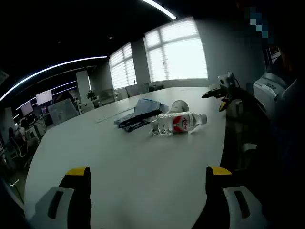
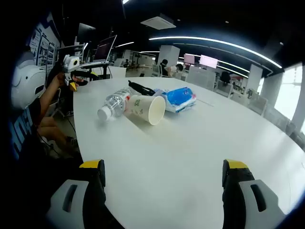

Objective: Arrange the tabletop items into an orderly group along one side of the table until the central work area is clear of visible clutter.

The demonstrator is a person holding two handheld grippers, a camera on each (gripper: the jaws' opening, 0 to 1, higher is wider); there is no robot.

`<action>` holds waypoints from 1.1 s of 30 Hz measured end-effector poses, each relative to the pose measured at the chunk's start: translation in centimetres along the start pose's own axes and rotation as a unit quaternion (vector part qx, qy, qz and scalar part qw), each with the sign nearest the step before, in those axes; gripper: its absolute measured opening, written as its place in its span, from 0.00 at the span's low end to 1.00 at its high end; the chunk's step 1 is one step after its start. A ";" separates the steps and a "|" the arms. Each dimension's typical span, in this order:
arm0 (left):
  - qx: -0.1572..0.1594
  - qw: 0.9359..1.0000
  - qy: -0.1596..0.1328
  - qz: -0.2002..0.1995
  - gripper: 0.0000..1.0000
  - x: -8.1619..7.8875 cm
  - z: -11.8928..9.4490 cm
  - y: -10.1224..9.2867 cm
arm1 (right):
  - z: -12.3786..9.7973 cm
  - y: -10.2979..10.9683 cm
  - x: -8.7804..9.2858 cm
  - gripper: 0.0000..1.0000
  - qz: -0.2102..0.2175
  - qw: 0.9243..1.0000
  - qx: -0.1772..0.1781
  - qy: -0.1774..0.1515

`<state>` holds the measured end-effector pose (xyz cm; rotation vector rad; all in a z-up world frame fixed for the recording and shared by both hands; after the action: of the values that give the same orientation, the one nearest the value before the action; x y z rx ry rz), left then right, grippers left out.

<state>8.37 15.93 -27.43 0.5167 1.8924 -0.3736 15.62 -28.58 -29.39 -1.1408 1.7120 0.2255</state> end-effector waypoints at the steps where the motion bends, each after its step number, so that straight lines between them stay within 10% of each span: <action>1: 0.001 1.000 -0.001 0.000 1.00 0.0 0.0 -0.1 | 0.0 0.0 0.0 1.00 -0.001 1.000 0.000 0.000; 33: -0.008 1.000 0.027 -0.007 1.00 0.5 -0.7 0.9 | 0.1 -0.8 -0.1 1.00 -0.008 0.999 -0.015 0.031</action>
<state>8.10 17.11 -27.66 0.5072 1.9499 -0.3565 16.27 -28.88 -29.12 -1.1935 1.7584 0.2080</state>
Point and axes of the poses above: the point that each gripper's makers call its tool centre point, and the gripper's own axes: z roughly forward along the fingers, y roughly to its left, x roughly out of its underside, the point moved 1 cm from there along -z, roughly backward along the fingers, and after that the axes turned 11 degrees about -z, right-handed, at the moved point
